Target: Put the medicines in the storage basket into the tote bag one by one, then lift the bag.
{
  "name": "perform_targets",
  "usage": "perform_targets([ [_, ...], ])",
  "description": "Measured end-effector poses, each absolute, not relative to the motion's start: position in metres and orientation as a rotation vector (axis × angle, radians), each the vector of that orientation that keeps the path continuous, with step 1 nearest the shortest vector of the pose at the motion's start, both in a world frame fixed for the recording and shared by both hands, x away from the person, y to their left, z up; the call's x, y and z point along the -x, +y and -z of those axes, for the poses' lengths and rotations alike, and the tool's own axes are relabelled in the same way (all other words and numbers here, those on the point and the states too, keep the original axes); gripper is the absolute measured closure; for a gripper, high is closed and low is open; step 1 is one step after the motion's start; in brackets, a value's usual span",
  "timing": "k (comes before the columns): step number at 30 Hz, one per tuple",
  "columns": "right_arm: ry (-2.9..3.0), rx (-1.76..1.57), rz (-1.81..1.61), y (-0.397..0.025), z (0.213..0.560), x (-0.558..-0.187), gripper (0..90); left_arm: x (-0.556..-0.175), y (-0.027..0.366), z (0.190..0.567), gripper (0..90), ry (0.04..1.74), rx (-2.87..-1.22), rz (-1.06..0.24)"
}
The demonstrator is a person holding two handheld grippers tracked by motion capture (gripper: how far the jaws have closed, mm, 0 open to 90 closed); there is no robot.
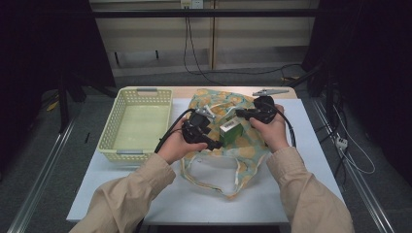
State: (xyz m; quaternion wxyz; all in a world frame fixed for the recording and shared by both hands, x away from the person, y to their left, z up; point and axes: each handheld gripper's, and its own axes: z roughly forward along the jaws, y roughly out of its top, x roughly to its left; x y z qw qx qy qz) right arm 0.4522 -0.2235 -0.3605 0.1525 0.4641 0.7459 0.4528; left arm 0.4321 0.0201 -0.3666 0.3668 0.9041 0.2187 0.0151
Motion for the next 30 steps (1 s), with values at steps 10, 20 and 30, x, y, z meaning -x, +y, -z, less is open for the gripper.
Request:
perform_targets([
  [10, 2.141, -1.330, -1.299, -0.221, 0.360, -0.452, 89.1, -0.419, 0.021, 0.382, 15.5, 0.537, -2.325, -0.014],
  [20, 2.143, -1.327, -1.300, -0.220, 0.359, -0.451, 89.1, -0.415, 0.023, 0.396, 15.3, 0.512, -2.366, -0.024],
  [30, 2.143, -1.329, -1.297, -0.220, 0.359, -0.451, 89.1, -0.415, 0.014, 0.413, 18.6, 0.482, -2.408, -0.097],
])
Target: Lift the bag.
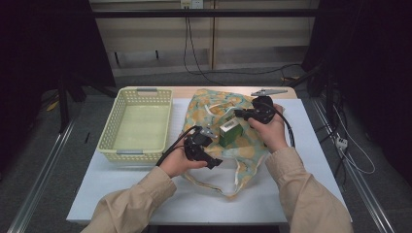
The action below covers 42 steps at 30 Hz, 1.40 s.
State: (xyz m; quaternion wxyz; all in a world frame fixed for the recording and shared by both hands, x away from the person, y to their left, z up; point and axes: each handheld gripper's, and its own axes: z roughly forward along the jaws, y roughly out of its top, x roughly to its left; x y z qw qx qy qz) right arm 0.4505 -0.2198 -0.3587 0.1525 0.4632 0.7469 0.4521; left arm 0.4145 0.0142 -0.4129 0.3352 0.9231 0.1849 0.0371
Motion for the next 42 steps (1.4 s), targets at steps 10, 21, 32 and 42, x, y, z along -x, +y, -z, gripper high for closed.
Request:
perform_targets([
  [10, 2.138, -1.331, -1.302, -0.223, 0.357, -0.450, 89.1, -0.421, 0.011, 0.423, 52.5, 0.528, -2.418, -0.119],
  [21, 2.134, -1.327, -1.309, -0.224, 0.353, -0.450, 89.1, -0.431, 0.024, 0.377, 90.0, 0.582, -2.320, -0.147],
  [32, 2.118, -1.286, -1.326, -0.223, 0.325, -0.450, 89.1, -0.446, 0.016, 0.309, 90.0, 0.593, -2.224, -0.216],
  [42, 2.100, -1.267, -1.325, -0.230, 0.301, -0.453, 89.2, -0.458, 0.007, 0.266, 90.0, 0.597, -2.186, -0.212],
])
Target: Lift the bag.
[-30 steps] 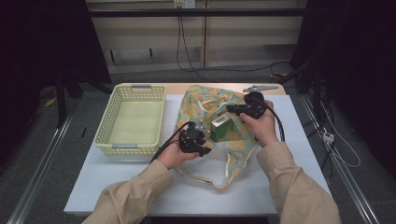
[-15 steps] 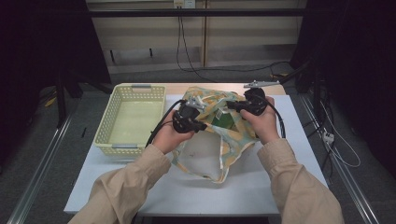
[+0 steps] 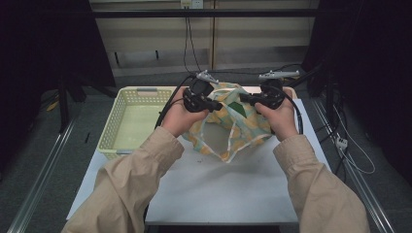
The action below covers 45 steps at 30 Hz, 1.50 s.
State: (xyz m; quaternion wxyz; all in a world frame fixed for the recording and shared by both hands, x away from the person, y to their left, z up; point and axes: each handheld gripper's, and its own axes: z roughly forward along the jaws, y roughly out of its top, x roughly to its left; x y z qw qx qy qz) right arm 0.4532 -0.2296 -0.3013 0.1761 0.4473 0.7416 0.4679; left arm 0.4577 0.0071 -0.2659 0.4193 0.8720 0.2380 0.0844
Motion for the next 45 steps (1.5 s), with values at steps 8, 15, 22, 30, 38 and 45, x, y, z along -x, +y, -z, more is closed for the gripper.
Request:
perform_targets([
  [8, 2.083, -1.240, -1.320, -0.228, 0.275, -0.459, 89.2, -0.467, 0.005, 0.231, 90.0, 0.614, -2.162, -0.280],
  [15, 2.039, -1.204, -1.358, -0.229, 0.245, -0.461, 89.5, -0.477, 0.001, 0.205, 90.0, 0.622, -2.123, -0.344],
  [22, 2.040, -1.174, -1.373, -0.226, 0.232, -0.460, 89.6, -0.487, -0.001, 0.197, 90.0, 0.649, -2.068, -0.355],
  [30, 2.020, -1.179, -1.390, -0.232, 0.226, -0.460, 89.6, -0.492, 0.005, 0.189, 90.0, 0.661, -2.026, -0.376],
  [38, 2.007, -1.182, -1.409, -0.236, 0.228, -0.457, 89.7, -0.490, 0.005, 0.195, 90.0, 0.643, -2.054, -0.357],
  [45, 2.046, -1.194, -1.403, -0.232, 0.241, -0.455, 89.5, -0.489, 0.003, 0.205, 90.0, 0.648, -2.090, -0.339],
])
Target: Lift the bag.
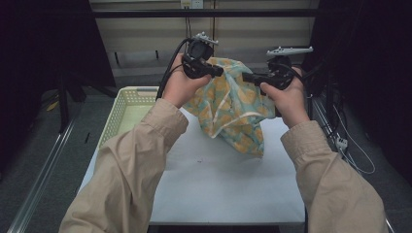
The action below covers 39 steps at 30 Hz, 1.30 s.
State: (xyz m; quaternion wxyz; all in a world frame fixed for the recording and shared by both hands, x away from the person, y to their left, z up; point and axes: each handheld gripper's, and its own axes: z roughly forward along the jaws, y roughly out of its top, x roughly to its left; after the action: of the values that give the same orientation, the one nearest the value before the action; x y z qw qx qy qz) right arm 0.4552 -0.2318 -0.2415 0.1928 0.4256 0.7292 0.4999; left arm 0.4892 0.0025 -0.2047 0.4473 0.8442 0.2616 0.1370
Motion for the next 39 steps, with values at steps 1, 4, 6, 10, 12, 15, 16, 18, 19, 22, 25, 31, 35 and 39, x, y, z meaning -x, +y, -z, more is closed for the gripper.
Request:
perform_targets([
  [1, 2.049, -1.193, -1.405, -0.231, 0.243, -0.455, 89.5, -0.489, 0.002, 0.206, 90.0, 0.651, -2.088, -0.335],
  [4, 2.057, -1.202, -1.408, -0.230, 0.247, -0.454, 89.1, -0.490, 0.001, 0.212, 89.8, 0.650, -2.096, -0.322],
  [6, 2.063, -1.201, -1.404, -0.229, 0.251, -0.453, 88.8, -0.490, 0.000, 0.217, 89.7, 0.658, -2.111, -0.319],
  [10, 2.090, -1.203, -1.399, -0.229, 0.260, -0.452, 89.0, -0.492, -0.001, 0.229, 89.7, 0.658, -2.124, -0.308],
  [12, 2.088, -1.213, -1.408, -0.230, 0.264, -0.451, 88.5, -0.492, 0.000, 0.235, 89.2, 0.667, -2.126, -0.298],
  [15, 2.102, -1.228, -1.395, -0.231, 0.271, -0.451, 85.9, -0.494, 0.001, 0.245, 87.8, 0.675, -2.134, -0.285],
  [16, 2.102, -1.232, -1.398, -0.232, 0.272, -0.451, 85.9, -0.494, 0.001, 0.247, 87.4, 0.675, -2.142, -0.286],
  [18, 2.110, -1.238, -1.410, -0.233, 0.275, -0.450, 84.3, -0.494, 0.001, 0.251, 86.5, 0.677, -2.150, -0.273],
  [19, 2.112, -1.242, -1.412, -0.233, 0.276, -0.449, 81.9, -0.494, 0.001, 0.253, 85.0, 0.677, -2.152, -0.277],
  [22, 2.107, -1.252, -1.446, -0.236, 0.280, -0.448, 76.9, -0.493, 0.002, 0.257, 78.5, 0.679, -2.156, -0.275],
  [25, 2.107, -1.270, -1.440, -0.238, 0.284, -0.446, 65.3, -0.492, 0.003, 0.261, 69.1, 0.694, -2.148, -0.253],
  [31, 2.099, -1.286, -1.456, -0.241, 0.291, -0.440, 35.2, -0.482, 0.015, 0.264, 26.4, 0.694, -2.146, -0.177],
  [35, 2.128, -1.265, -1.456, -0.244, 0.298, -0.432, 25.4, -0.472, 0.035, 0.270, 17.3, 0.694, -2.138, -0.161],
  [39, 2.141, -1.250, -1.473, -0.247, 0.304, -0.423, 22.6, -0.460, 0.057, 0.272, 13.3, 0.677, -2.154, -0.144],
])
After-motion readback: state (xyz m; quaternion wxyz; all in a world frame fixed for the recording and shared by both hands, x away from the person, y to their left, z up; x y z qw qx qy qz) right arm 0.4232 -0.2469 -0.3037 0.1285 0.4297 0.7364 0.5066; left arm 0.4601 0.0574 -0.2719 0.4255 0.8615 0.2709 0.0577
